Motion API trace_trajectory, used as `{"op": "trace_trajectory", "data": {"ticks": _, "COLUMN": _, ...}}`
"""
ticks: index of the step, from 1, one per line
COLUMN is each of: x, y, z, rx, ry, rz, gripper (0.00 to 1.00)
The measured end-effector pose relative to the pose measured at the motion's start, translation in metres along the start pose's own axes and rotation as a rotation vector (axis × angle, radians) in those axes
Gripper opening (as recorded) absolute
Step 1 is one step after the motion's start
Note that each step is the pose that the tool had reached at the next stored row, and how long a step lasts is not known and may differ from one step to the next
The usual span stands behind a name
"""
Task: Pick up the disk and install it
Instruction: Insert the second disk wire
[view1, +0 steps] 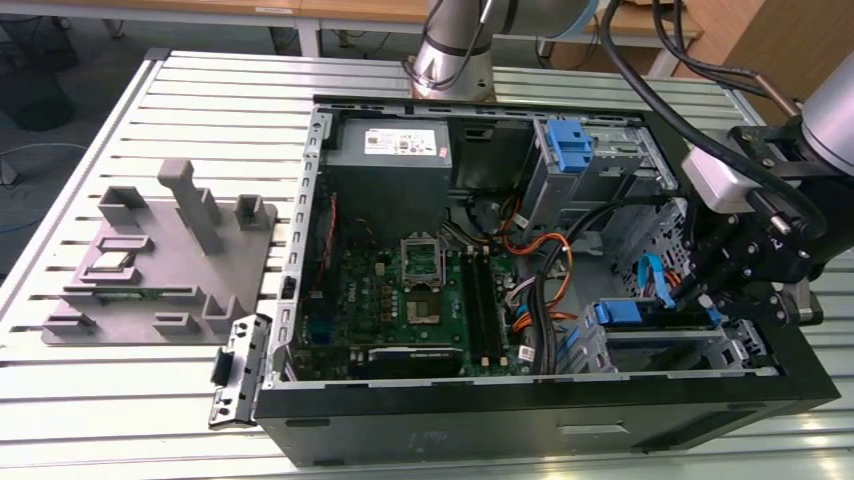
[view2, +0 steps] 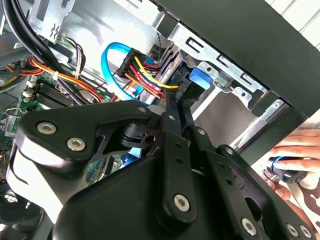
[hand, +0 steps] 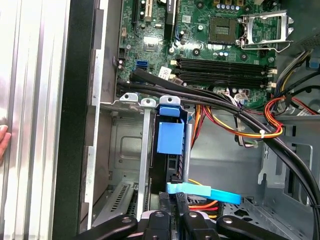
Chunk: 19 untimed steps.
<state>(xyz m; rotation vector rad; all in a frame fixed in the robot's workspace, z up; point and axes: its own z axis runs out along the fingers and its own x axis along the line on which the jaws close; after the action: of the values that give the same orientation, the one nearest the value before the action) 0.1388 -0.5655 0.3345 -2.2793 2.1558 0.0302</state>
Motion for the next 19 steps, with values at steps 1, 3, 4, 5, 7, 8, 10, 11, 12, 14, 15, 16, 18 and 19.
{"op": "trace_trajectory", "data": {"ticks": 1, "x": 0.0000, "y": 0.0000, "z": 0.0001, "rx": 0.0000, "ry": -0.0003, "rz": 0.000, "gripper": 0.16}}
{"op": "trace_trajectory", "data": {"ticks": 3, "x": 0.0000, "y": 0.0000, "z": 0.0002, "rx": 0.0000, "ry": -0.0002, "rz": 0.000, "gripper": 0.24}}
{"op": "trace_trajectory", "data": {"ticks": 4, "x": 0.0000, "y": 0.0000, "z": 0.0001, "rx": 0.0000, "ry": -0.0002, "rz": 0.000, "gripper": 0.24}}
{"op": "trace_trajectory", "data": {"ticks": 5, "x": 0.0000, "y": 0.0000, "z": -0.0002, "rx": 0.0000, "ry": 0.0001, "rz": 0.000, "gripper": 0.24}}
{"op": "trace_trajectory", "data": {"ticks": 7, "x": -0.0001, "y": 0.0000, "z": -0.0025, "rx": -0.0002, "ry": 0.0001, "rz": 0.000, "gripper": 0.24}}
{"op": "trace_trajectory", "data": {"ticks": 8, "x": -0.0001, "y": 0.0001, "z": -0.0044, "rx": -0.0004, "ry": 0.0001, "rz": 0.000, "gripper": 0.24}}
{"op": "trace_trajectory", "data": {"ticks": 10, "x": -0.0001, "y": 0.0001, "z": -0.0076, "rx": -0.0011, "ry": 0.0001, "rz": 0.000, "gripper": 0.24}}
{"op": "trace_trajectory", "data": {"ticks": 11, "x": -0.0001, "y": -0.0001, "z": -0.0079, "rx": -0.0016, "ry": -0.0001, "rz": 0.000, "gripper": 0.24}}
{"op": "trace_trajectory", "data": {"ticks": 12, "x": 0.0000, "y": -0.0009, "z": -0.0078, "rx": -0.0023, "ry": -0.0003, "rz": 0.000, "gripper": 0.24}}
{"op": "trace_trajectory", "data": {"ticks": 14, "x": 0.0001, "y": -0.0047, "z": -0.0080, "rx": -0.0054, "ry": -0.0005, "rz": 0.000, "gripper": 0.24}}
{"op": "trace_trajectory", "data": {"ticks": 15, "x": 0.0003, "y": -0.0068, "z": -0.0080, "rx": -0.0069, "ry": -0.0006, "rz": 0.000, "gripper": 0.24}}
{"op": "trace_trajectory", "data": {"ticks": 16, "x": 0.0004, "y": -0.0085, "z": -0.0080, "rx": -0.0081, "ry": -0.0007, "rz": 0.000, "gripper": 0.24}}
{"op": "trace_trajectory", "data": {"ticks": 18, "x": 0.0004, "y": -0.0099, "z": -0.0072, "rx": -0.0099, "ry": -0.0012, "rz": 0.000, "gripper": 0.24}}
{"op": "trace_trajectory", "data": {"ticks": 19, "x": 0.0004, "y": -0.0102, "z": -0.0068, "rx": -0.0104, "ry": -0.0010, "rz": 0.000, "gripper": 0.24}}
